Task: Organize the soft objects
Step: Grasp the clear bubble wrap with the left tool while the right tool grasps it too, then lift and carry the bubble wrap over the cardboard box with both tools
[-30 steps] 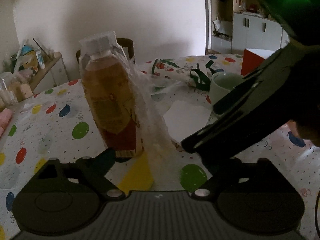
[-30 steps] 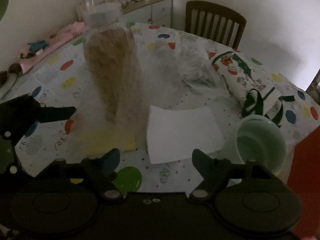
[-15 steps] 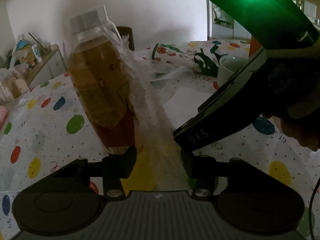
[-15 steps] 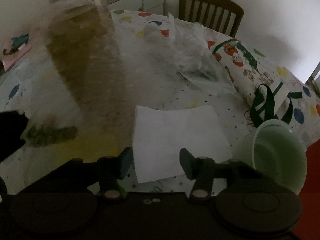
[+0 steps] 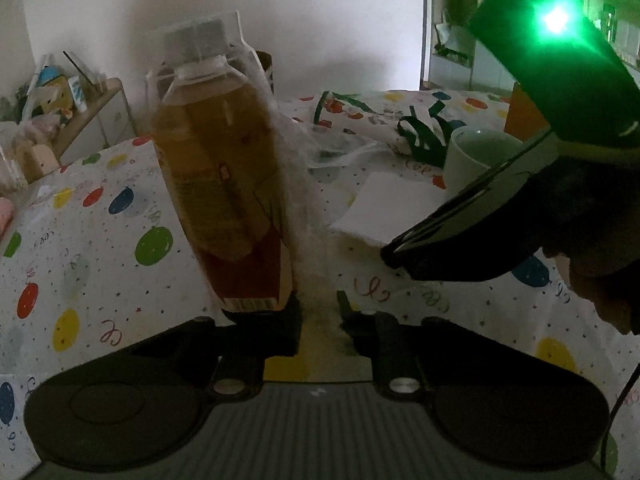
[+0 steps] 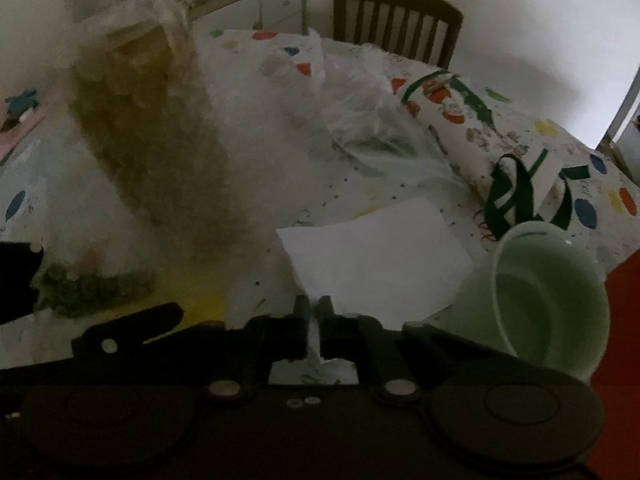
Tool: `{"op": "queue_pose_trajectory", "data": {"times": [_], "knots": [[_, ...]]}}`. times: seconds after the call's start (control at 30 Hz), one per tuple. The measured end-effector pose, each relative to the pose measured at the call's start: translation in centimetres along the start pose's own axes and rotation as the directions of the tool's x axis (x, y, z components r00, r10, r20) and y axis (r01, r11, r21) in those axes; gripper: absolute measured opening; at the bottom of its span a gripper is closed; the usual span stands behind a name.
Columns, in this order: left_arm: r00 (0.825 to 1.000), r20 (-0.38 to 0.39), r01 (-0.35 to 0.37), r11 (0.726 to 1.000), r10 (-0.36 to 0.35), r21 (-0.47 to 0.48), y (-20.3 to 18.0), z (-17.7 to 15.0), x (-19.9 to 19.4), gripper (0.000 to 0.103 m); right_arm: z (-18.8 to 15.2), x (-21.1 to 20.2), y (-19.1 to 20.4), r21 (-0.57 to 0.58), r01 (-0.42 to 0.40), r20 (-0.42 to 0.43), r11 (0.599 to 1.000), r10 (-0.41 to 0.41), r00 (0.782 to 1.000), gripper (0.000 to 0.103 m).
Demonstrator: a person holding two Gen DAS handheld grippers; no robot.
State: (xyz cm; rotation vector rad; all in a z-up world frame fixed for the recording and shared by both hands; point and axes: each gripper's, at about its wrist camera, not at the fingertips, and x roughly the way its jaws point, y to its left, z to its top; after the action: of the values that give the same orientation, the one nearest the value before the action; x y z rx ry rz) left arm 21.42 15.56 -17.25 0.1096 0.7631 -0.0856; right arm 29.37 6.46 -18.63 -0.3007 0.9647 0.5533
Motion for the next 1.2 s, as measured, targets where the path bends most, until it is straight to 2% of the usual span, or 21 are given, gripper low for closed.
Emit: {"op": "queue_pose_trajectory", "data": {"times": [0.2,0.43,0.83,1.2], "knots": [[1.000,0.030,0.005,1.000,-0.005,0.004,-0.1,0.3,-0.6,0.007,-0.4,-2.5,-0.6,0.057,-0.011,0.055,0.998,0.008,0.998,0.000],[0.998,0.064,0.019,1.000,-0.018,-0.008,-0.3,0.8,-2.2,0.006,-1.3,-6.7,-1.2,0.104,-0.044,0.116,0.994,0.032,0.993,0.000],[0.990,0.129,0.058,0.997,-0.051,-0.049,-1.1,2.1,-6.5,0.006,-3.7,-13.6,-2.8,0.160,-0.119,0.203,0.980,0.086,0.975,0.000],[0.977,0.202,0.089,0.994,-0.073,-0.071,-2.7,3.9,-10.9,0.006,-5.8,-20.0,-6.3,0.199,-0.110,0.309,0.974,0.044,0.950,0.000]]}}
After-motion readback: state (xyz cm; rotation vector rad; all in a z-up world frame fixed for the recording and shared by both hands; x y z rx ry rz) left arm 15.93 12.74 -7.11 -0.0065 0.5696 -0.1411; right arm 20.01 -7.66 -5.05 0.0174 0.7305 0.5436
